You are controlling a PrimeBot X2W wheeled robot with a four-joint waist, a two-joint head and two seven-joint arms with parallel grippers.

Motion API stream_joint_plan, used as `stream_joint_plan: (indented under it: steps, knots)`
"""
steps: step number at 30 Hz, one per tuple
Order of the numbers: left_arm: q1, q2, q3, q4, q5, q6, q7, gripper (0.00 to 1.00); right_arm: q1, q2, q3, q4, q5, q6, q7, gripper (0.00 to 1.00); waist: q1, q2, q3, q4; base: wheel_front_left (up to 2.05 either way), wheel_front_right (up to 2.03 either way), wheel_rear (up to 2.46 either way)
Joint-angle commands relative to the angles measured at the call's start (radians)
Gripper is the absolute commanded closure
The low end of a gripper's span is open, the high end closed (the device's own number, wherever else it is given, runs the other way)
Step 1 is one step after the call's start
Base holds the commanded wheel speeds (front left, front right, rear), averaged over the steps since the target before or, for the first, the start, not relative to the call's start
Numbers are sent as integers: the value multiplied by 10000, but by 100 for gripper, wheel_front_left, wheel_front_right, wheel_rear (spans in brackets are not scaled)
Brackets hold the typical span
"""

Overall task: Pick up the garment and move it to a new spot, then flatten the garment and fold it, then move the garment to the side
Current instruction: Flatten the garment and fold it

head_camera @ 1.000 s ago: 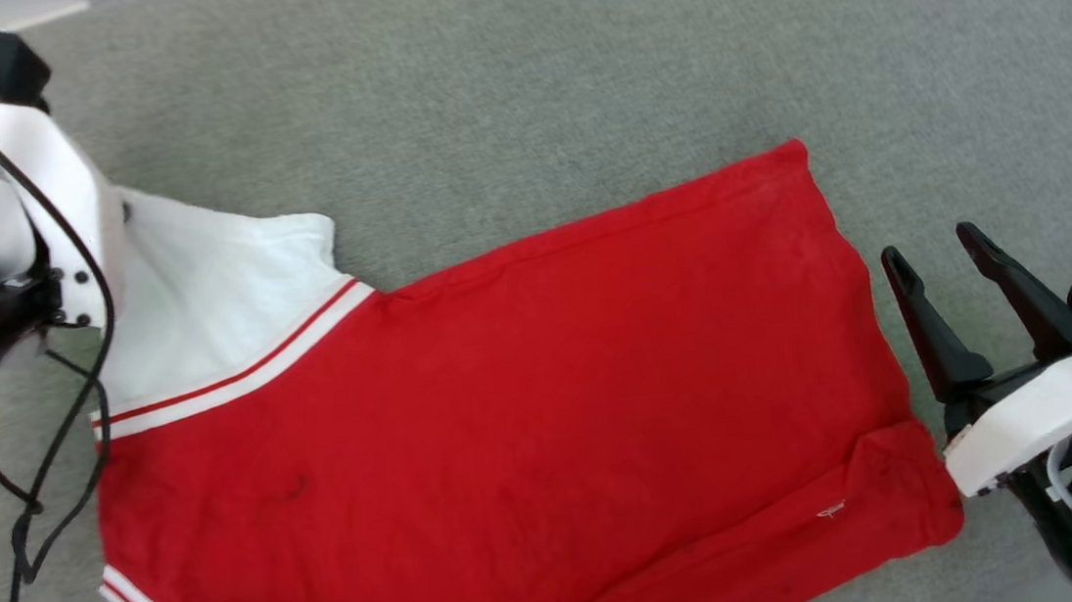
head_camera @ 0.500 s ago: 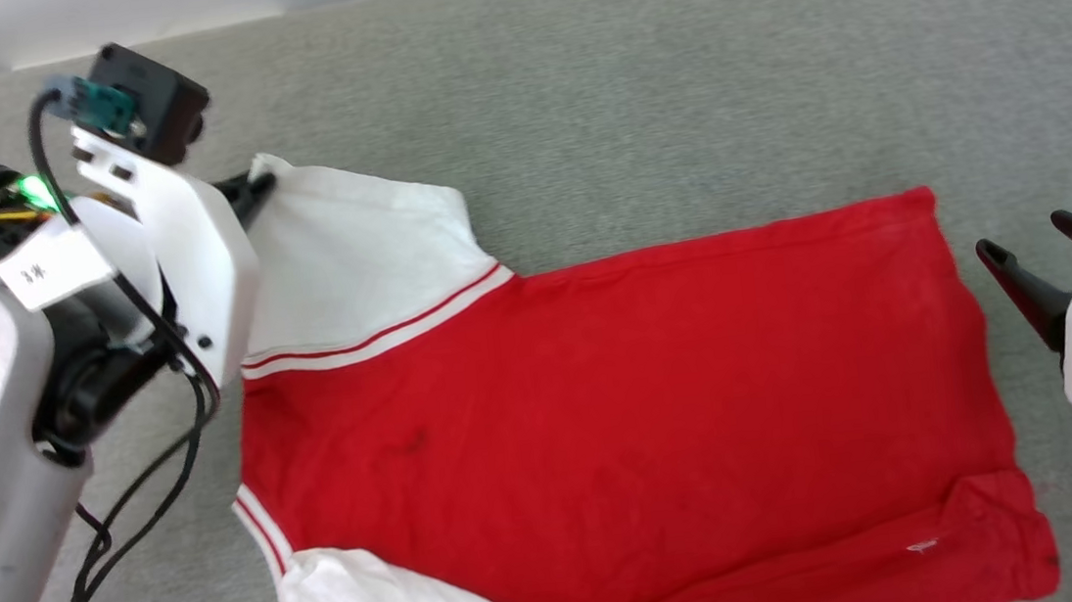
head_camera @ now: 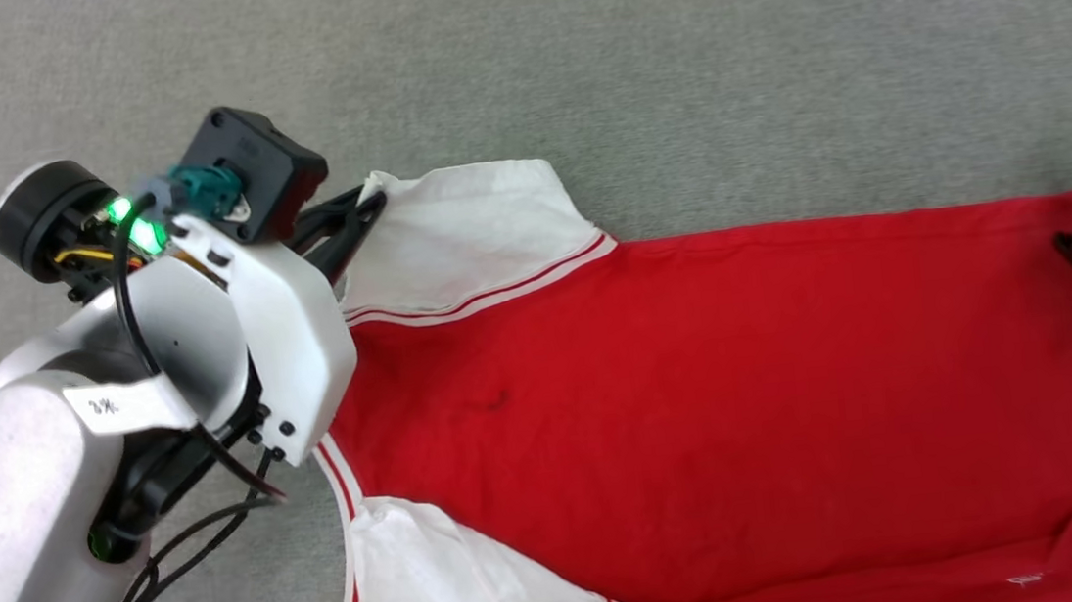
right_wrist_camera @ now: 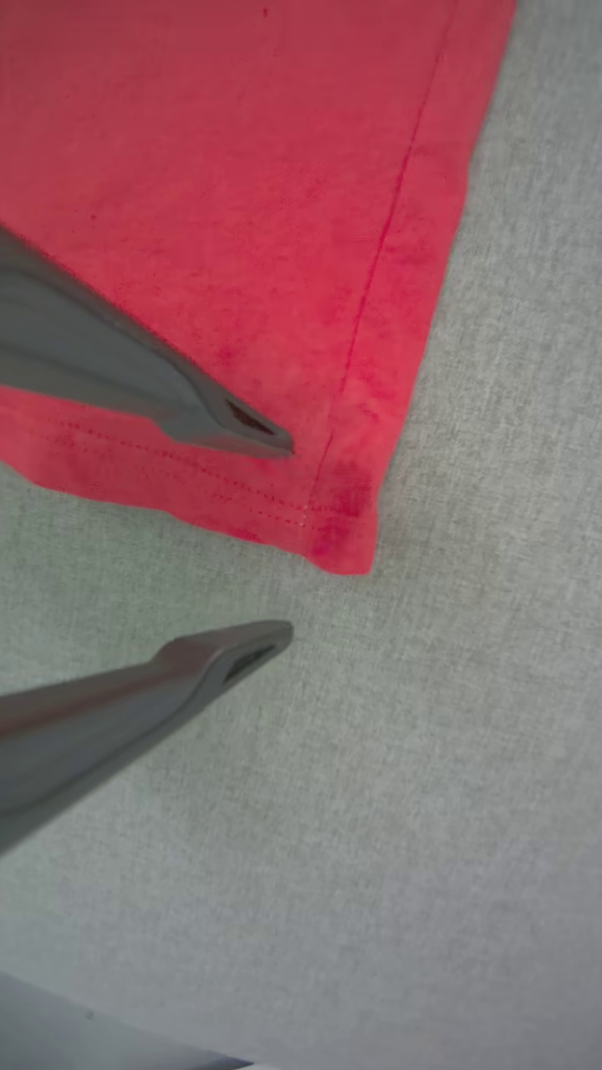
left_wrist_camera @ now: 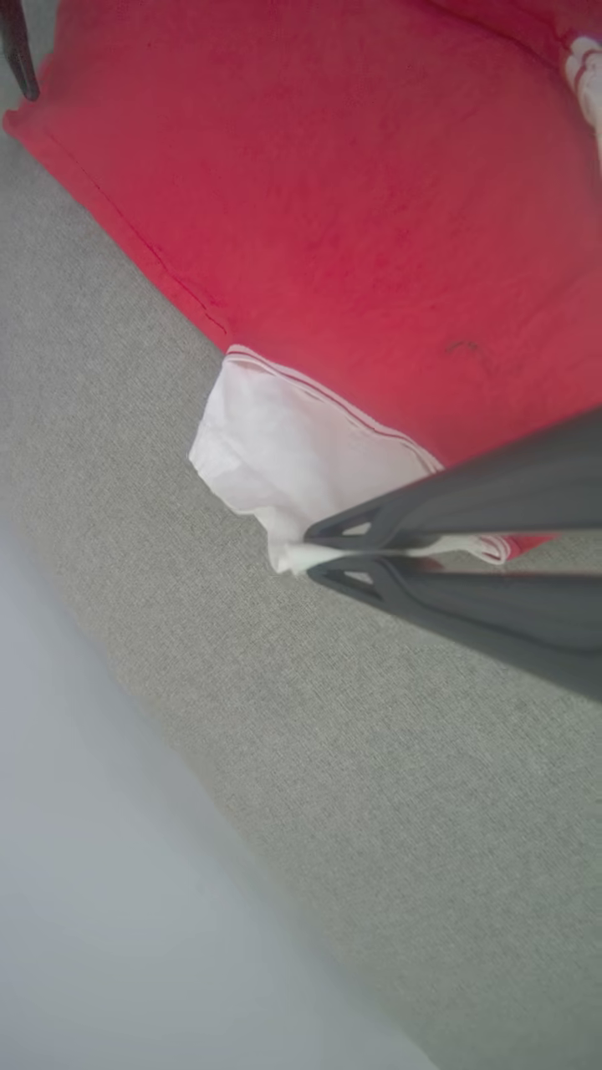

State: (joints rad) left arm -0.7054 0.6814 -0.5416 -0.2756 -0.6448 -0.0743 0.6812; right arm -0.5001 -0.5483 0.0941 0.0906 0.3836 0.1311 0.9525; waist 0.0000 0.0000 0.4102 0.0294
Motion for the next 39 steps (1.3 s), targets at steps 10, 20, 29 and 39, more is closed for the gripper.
stream_joint_plan:
  steps: [10, 20, 29, 39]
  knots:
    - [440, -138, -236, -427, 110, 170, -164, 100, 108, -88, 687, 1338, -3, -5, -37, 0, 0, 0, 562, 721, 0, 0, 0]
    - [738, -118, -233, 68, 14, 238, -462, 100, 291, -177, 1134, 1856, 401, 5, -523, 100, 0, 0, 96, 691, 0, 0, 0]
    - [1503, 128, -8, 309, -233, 492, -870, 100, 361, 204, 495, 1795, 451, -6, -2029, 100, 0, 0, -967, 437, 0, 0, 0]
    - [3326, 639, 198, -143, -642, 1087, -1216, 100, 2129, 474, -56, 687, 281, -6, -3746, 100, 0, 0, -2106, 233, 0, 0, 0]
